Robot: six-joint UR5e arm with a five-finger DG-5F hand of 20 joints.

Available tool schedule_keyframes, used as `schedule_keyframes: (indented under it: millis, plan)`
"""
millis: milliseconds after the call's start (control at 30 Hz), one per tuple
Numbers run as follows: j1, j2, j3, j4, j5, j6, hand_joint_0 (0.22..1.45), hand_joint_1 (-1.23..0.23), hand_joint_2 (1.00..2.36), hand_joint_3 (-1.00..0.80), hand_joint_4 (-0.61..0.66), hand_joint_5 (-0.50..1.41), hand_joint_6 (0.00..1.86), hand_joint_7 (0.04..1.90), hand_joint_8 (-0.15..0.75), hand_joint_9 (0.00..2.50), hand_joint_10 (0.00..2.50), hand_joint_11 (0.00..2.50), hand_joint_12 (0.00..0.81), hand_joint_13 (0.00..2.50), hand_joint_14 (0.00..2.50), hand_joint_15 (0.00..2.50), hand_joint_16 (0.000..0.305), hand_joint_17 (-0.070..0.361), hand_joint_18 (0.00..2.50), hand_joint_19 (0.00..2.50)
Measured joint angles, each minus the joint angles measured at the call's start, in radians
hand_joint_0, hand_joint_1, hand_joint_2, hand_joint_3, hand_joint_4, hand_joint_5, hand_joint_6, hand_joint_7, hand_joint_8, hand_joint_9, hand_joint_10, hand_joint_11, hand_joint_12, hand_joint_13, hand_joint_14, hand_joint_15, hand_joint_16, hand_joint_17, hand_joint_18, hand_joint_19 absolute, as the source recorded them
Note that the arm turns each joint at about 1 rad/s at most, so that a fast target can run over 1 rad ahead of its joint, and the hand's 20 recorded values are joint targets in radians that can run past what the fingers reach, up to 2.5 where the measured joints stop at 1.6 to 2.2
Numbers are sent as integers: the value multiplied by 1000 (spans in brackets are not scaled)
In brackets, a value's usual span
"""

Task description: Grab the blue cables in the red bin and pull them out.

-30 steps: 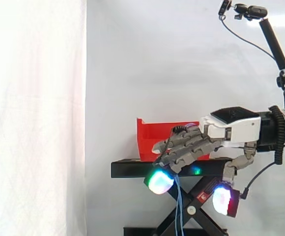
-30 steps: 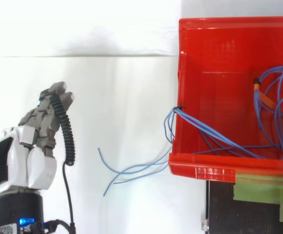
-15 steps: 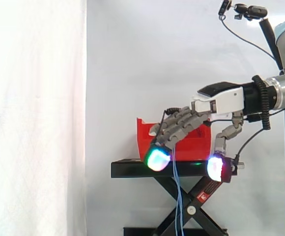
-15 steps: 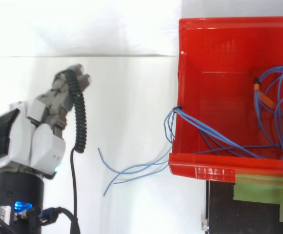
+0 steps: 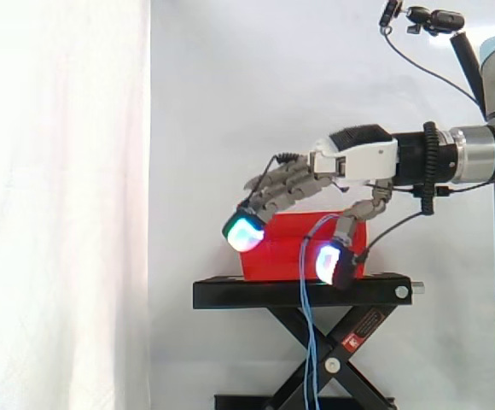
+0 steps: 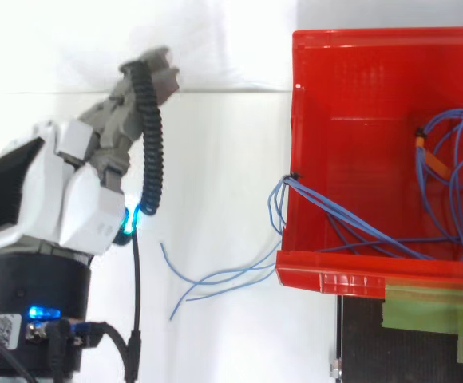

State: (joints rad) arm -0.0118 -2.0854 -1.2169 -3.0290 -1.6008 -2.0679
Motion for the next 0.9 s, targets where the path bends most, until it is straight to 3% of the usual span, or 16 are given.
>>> schedule_keyframes:
  millis: [200,300,533,900]
  plan:
    - [-3,0,-12,58,5,-148,715,-870,1000,-1000,185,509,12,345,264,511,4,117,382,295,7,174,61,137,306,363]
    - [-4,-1,-27,65,7,-190,717,-873,1000,-1000,191,527,14,375,265,519,4,121,381,302,6,169,61,136,315,362]
    - [-9,-1,-50,67,8,-217,728,-896,1000,-1000,212,567,15,440,264,534,5,143,379,315,7,176,60,135,325,373]
    - [-17,-1,-54,69,6,-285,738,-986,1000,-1000,207,659,15,610,263,567,8,208,378,339,7,180,58,131,358,378]
